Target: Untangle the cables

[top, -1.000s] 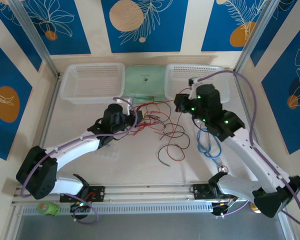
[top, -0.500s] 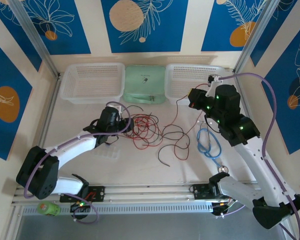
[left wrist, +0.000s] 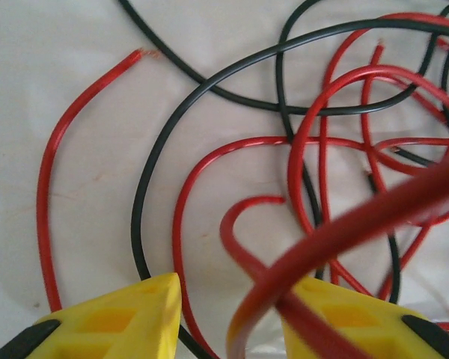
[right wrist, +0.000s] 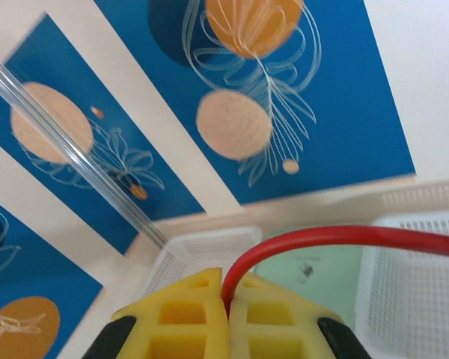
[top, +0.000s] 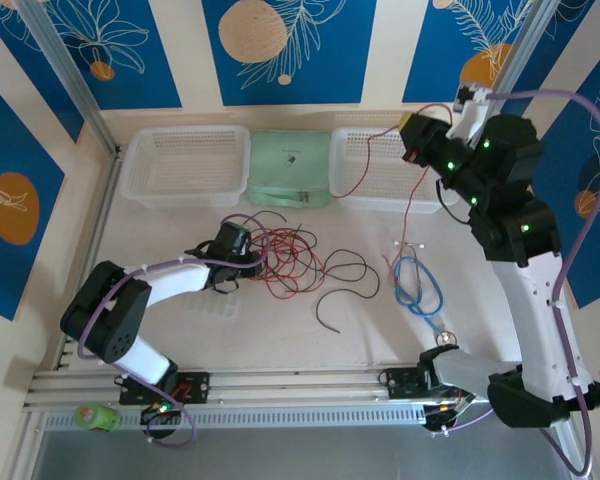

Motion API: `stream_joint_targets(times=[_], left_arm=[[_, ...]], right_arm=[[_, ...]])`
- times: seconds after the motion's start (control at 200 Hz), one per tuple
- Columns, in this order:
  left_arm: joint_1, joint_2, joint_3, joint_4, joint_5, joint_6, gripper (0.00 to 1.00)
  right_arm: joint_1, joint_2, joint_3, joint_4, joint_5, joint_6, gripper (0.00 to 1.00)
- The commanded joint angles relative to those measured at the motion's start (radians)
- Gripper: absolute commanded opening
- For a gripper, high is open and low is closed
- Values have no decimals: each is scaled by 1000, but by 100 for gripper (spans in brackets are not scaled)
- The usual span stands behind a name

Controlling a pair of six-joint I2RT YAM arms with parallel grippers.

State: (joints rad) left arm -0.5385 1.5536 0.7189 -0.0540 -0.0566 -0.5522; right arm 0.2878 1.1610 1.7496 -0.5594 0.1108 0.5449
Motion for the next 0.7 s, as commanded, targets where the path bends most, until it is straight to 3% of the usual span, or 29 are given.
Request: stream_joint_targets(times=[0.0,0.15,0.455,0.495,0.69], left_arm=[[8,14,18,-24,-34,-20,39],[8,17,18,-19,-21,-17,45],[0,-8,17,24,86,23,85],[-4,-17,16,28,100,29,99],[-25,-68,29,15,151,59,100]], right_arm=[[-24,65,138,-14,-52,-45,0],[-82,185,339,5,-78,-55,0],[-224,581,829,-19,-230,-37,0],[-236,635,875,-15,-249,-48,0],[-270,821,916,105,-322,-99,0]])
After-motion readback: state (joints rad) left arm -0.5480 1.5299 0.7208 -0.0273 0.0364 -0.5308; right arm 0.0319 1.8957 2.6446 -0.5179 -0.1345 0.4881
